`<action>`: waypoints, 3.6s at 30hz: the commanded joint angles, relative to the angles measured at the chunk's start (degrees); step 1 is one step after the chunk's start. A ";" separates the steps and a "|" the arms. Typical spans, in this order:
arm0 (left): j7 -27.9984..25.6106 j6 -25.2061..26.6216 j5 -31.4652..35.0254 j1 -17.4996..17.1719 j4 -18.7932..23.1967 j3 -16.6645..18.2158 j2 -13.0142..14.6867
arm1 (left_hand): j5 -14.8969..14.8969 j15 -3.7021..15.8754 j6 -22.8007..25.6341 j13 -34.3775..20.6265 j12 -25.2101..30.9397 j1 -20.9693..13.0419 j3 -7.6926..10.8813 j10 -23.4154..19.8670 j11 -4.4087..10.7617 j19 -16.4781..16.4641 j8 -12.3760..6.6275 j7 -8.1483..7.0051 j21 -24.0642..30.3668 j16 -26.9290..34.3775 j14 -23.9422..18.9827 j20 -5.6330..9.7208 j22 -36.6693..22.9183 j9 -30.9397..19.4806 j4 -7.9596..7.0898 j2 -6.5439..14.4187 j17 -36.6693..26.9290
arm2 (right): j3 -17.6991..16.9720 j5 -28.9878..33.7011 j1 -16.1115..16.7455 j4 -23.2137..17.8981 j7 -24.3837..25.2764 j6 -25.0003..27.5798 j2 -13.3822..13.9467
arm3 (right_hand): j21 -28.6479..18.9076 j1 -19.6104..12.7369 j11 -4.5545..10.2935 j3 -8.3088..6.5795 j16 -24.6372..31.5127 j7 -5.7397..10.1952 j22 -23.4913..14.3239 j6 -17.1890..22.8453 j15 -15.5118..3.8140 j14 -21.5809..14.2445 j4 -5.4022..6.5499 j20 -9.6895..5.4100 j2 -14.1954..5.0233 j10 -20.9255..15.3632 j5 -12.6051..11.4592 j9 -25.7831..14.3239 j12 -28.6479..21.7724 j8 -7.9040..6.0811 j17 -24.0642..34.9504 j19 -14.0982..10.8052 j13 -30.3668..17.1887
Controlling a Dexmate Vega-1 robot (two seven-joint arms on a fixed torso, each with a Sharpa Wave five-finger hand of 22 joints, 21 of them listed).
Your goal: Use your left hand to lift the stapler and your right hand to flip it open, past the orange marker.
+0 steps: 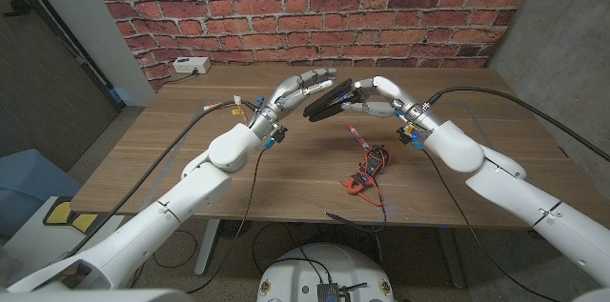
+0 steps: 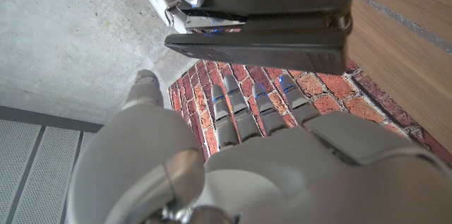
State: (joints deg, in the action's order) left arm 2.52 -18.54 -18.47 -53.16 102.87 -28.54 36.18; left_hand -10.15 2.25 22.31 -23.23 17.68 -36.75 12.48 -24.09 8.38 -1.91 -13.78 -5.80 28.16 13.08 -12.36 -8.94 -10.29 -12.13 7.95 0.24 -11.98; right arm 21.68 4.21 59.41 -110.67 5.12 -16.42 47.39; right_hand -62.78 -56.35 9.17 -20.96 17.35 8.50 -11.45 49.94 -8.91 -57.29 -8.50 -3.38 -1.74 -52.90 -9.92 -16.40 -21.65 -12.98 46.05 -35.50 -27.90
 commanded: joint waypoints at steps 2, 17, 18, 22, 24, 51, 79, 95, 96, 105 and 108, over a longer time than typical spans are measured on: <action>-0.39 1.78 2.16 0.23 1.21 -0.38 0.96 | -0.15 1.19 1.27 -0.49 0.71 -0.77 0.20 -1.04 0.79 0.74 -0.64 -0.28 -0.58 -0.54 1.49 -1.02 -0.15 -0.25 0.34 0.16 -0.06 | 0.49 3.52 -0.59 -2.74 -0.74 1.21 0.72 | -0.65 -7.39 1.37 -0.39 0.06 0.32 -0.14 0.04 -4.46 0.39 -0.03 -8.67 -6.60 -1.75 -0.26 -0.11 -0.27 -0.29 0.23 0.17 -8.23; 2.22 1.67 0.68 1.28 0.17 -1.05 1.16 | -0.11 0.00 -1.43 -2.22 -0.60 -2.13 0.09 2.13 0.71 1.58 0.58 -1.11 -2.68 -0.62 4.36 -2.46 -0.17 -0.52 0.47 -0.88 -0.08 | 1.17 1.49 -2.65 -1.69 -3.11 1.62 0.12 | -1.51 -7.43 1.43 -0.40 0.08 0.40 -0.05 0.13 -4.49 0.18 -0.06 -8.67 -6.63 -1.72 -0.24 -0.04 0.13 -0.31 0.38 0.43 -8.33; 2.38 1.46 0.35 1.26 -0.01 -1.06 1.05 | -0.12 0.01 -1.44 -2.25 -0.61 -2.05 0.04 2.17 0.70 1.57 0.59 -1.10 -2.71 -0.61 4.38 -2.52 -0.17 -0.53 0.43 -0.93 -0.09 | 1.21 1.34 -2.73 -1.64 -3.22 1.62 0.09 | -1.54 -7.44 1.49 -0.41 0.08 0.37 -0.04 0.14 -4.48 0.18 -0.05 -8.67 -6.65 -1.70 -0.24 -0.04 0.16 -0.31 0.38 0.43 -8.33; 2.46 1.51 0.05 1.17 -0.16 -1.07 1.01 | -0.46 -0.02 -0.83 -2.65 -0.40 -0.61 -1.09 1.64 1.06 1.49 0.39 -1.19 -3.15 -0.30 4.35 -2.26 -0.19 -0.54 -0.19 -2.19 -0.27 | 1.45 1.04 -3.05 -1.45 -3.56 1.50 0.01 | -1.73 -7.43 1.38 -0.44 0.04 0.40 -0.02 0.12 -4.46 0.18 -0.03 -8.67 -6.69 -1.72 -0.23 -0.03 0.15 -0.30 0.38 0.48 -8.48; 2.38 1.69 0.06 1.13 -0.14 -1.06 1.06 | -0.62 0.09 -0.35 -2.80 -0.17 -0.38 -1.26 1.06 1.59 1.32 0.21 -1.23 -3.25 -0.10 4.06 -2.44 -0.20 -0.56 -0.33 -2.30 -0.30 | 1.59 1.07 -3.19 -1.43 -3.66 1.44 -0.05 | -1.82 -7.44 1.40 -0.45 0.06 0.34 -0.01 0.15 -4.45 0.11 -0.03 -8.68 -6.70 -1.74 -0.23 -0.02 0.17 -0.31 0.40 0.51 -8.51; -1.64 1.54 2.36 0.20 -0.13 -0.91 -0.28 | -0.49 3.13 7.59 -6.55 3.71 -9.17 3.61 -8.50 3.52 -1.44 -3.55 -2.80 -4.82 2.47 0.60 -1.41 -0.34 -2.11 1.18 4.87 -0.71 | 2.33 1.38 -4.27 -1.39 -4.10 1.21 -0.56 | -3.13 -7.41 1.31 -0.54 -0.04 0.27 0.16 0.18 -4.45 -0.10 -0.05 -8.66 -6.65 -1.99 -0.20 0.07 0.62 -0.27 0.54 0.98 -8.74; -8.45 -3.18 3.47 -3.23 -2.09 0.16 -4.84 | -0.76 8.25 27.97 -11.68 11.91 -12.00 6.40 -26.68 3.85 -5.76 -10.34 -3.57 -5.22 8.05 -8.60 1.16 -0.53 -1.90 -0.62 9.59 -3.69 | 2.11 1.36 -3.62 -1.79 -4.18 1.31 -0.16 | -4.23 -7.39 1.41 -0.69 -0.20 0.34 0.30 0.23 -4.45 -0.22 -0.07 -8.65 -6.59 -2.16 -0.19 0.13 1.13 -0.24 0.61 1.52 -8.85; -9.24 -6.48 3.17 -4.72 -3.23 0.64 -6.29 | -0.96 8.39 29.30 -12.08 12.08 -11.60 6.94 -27.60 3.88 -5.79 -10.13 -3.51 -5.47 7.70 -8.88 1.54 -0.57 -0.99 -0.91 9.13 -3.80 | 2.10 -0.39 -3.23 -0.49 -3.55 1.36 -1.02 | -4.94 -7.35 0.88 -0.71 -0.18 -0.02 0.38 0.59 -4.37 -0.44 -0.11 -8.65 -6.43 -2.79 -0.18 0.18 1.28 -0.34 0.72 1.79 -8.82; -9.22 -6.73 3.08 -4.76 -3.37 0.65 -6.42 | -0.96 8.39 29.34 -12.05 12.02 -11.58 6.95 -27.55 3.88 -5.79 -10.12 -3.47 -5.48 7.66 -8.82 1.54 -0.57 -0.95 -0.91 9.09 -3.80 | 2.05 -0.35 -3.14 -0.46 -3.32 1.39 -1.07 | -5.00 -7.34 0.91 -0.69 -0.12 -0.06 0.39 0.63 -4.37 -0.54 -0.12 -8.65 -6.40 -2.72 -0.17 0.18 1.29 -0.34 0.77 1.79 -8.90; -9.74 -8.10 3.38 -5.26 -3.68 1.00 -7.06 | -0.99 8.39 29.16 -11.94 11.76 -11.50 7.09 -27.51 3.92 -5.78 -9.79 -3.57 -5.57 7.42 -8.62 1.58 -0.58 -0.66 -0.91 8.88 -3.81 | 1.67 -0.93 -2.77 0.14 -2.35 1.34 -1.37 | -5.37 -7.32 0.69 -0.72 0.00 -0.52 0.44 1.13 -4.36 -0.73 -0.13 -8.67 -6.41 -3.01 -0.15 0.17 1.26 -0.51 0.92 1.85 -9.08; -9.91 -8.23 3.51 -5.39 -3.70 1.09 -7.21 | -1.00 8.45 29.19 -11.76 11.49 -11.44 7.13 -27.29 3.91 -5.78 -9.71 -3.66 -5.60 7.35 -8.60 1.59 -0.59 -0.55 -0.93 8.81 -3.81 | 1.71 -1.14 -2.74 0.46 -2.39 1.50 -1.32 | -5.45 -7.28 0.64 -0.73 0.01 -0.52 0.45 1.19 -4.27 -0.75 -0.10 -8.67 -6.44 -3.16 -0.15 0.16 1.26 -0.52 0.94 1.88 -9.05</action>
State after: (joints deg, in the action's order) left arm -6.77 -25.30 -15.26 -57.94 99.51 -27.82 29.68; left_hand -10.70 2.36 45.68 -34.88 29.27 -49.13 17.51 -48.63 9.14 -7.27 -22.19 -3.94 22.84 20.63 -20.87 -7.49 -10.82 -12.66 8.77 7.02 -15.58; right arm 23.68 3.84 56.31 -111.13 1.94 -15.43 46.36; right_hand -67.89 -56.58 8.17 -21.15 17.35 8.53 -10.92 50.18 -9.13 -57.51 -8.47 -3.06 -1.51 -53.95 -9.77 -15.96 -20.15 -13.24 46.86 -33.76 -33.43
